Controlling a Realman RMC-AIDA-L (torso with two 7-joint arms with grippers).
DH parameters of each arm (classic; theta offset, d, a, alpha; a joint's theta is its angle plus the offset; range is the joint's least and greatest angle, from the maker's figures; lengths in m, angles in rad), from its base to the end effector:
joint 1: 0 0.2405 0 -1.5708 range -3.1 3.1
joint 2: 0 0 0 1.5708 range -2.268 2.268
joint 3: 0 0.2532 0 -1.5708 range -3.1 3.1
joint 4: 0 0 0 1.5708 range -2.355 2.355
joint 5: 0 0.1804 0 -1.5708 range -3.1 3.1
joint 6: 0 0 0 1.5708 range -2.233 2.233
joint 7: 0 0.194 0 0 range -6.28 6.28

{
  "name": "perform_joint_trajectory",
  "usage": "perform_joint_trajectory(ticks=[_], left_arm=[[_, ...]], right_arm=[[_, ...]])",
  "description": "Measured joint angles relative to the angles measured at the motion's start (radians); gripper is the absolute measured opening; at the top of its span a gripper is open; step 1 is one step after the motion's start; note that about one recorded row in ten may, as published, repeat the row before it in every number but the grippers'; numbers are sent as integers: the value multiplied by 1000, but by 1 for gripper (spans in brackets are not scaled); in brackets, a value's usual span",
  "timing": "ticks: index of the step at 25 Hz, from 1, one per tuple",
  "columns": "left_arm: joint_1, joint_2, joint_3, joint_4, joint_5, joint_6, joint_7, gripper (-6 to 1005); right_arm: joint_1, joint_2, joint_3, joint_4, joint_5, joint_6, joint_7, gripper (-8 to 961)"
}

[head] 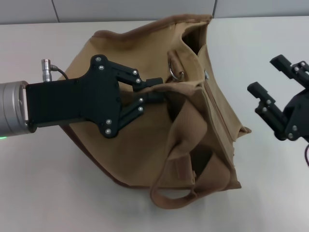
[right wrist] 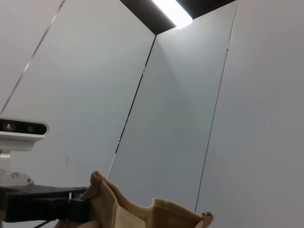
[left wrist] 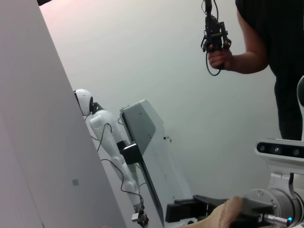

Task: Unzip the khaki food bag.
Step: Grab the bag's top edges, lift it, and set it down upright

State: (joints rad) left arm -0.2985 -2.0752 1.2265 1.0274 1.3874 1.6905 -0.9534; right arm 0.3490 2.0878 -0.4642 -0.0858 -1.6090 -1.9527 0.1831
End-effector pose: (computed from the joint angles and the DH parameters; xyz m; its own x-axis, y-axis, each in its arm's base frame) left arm -0.1351 0.2589 -0.0176 0.6880 -0.3709 0.6238 -0.1854 -0.9208 -0.3431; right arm 0.2035 0.2464 -0.0063 0.5411 0.4830 -0.6884 -0.2746 -0.6723 -0.6875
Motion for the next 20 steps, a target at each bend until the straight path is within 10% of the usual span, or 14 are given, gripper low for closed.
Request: perform_joint_trajectory(ticks=[20], left_arm=[[-24,-2,47,-18,-13,-50,-5,88]], right_arm=[[66,4,31,269,-1,174,-501,474]])
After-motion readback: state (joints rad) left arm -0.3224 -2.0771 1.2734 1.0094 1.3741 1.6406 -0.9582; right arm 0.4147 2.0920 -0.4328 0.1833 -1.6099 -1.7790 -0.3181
